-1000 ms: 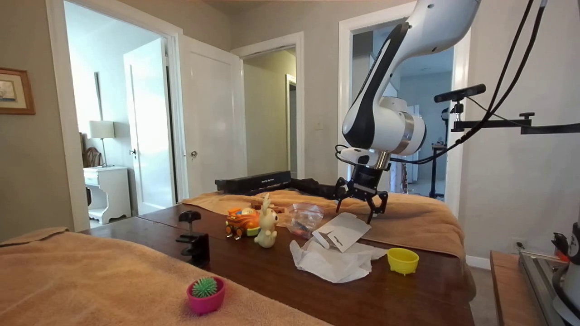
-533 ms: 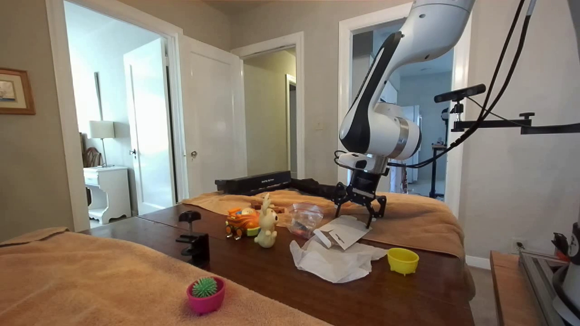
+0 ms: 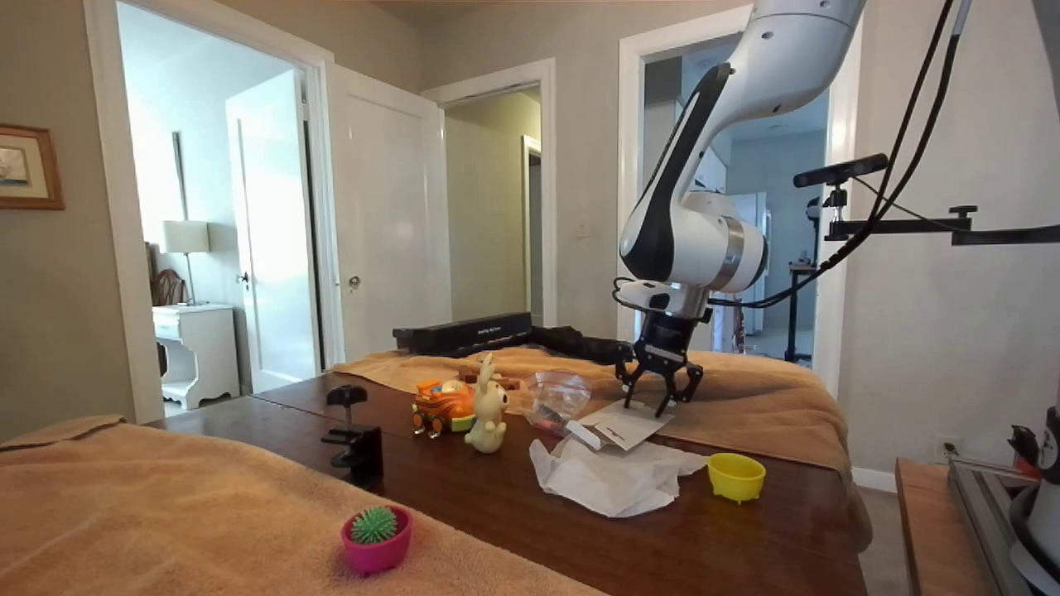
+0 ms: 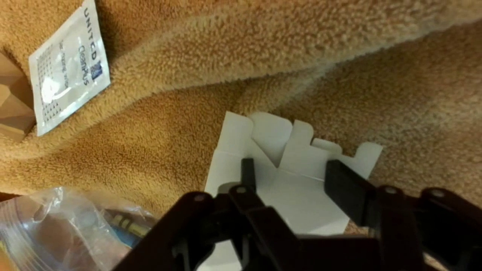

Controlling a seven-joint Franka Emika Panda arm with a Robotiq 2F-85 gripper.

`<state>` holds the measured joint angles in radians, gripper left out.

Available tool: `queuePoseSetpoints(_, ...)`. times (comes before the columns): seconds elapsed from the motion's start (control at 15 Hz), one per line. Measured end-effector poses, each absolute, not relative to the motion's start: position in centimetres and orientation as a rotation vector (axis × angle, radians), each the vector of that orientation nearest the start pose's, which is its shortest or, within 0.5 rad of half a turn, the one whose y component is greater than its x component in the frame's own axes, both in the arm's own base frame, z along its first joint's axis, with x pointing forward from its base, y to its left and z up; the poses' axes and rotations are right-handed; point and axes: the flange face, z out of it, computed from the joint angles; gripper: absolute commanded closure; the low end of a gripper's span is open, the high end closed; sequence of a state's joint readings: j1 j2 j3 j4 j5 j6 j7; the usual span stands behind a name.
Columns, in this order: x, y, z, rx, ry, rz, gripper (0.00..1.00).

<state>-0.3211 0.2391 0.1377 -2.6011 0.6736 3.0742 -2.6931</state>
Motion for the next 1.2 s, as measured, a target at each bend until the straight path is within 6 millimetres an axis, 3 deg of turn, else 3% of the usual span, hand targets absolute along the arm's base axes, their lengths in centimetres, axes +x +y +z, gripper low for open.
queuePoseSetpoints(0.27,43.1,-12.6,19.2,1.778,2.329,0.273,0.01)
queuePoseSetpoints(0.67,44.8,-12.7,20.1,1.824,2.311,0.326,0.0)
queuePoseSetpoints(1.2,45.3,-13.3,19.5,2.097,2.367,0.301,0.0)
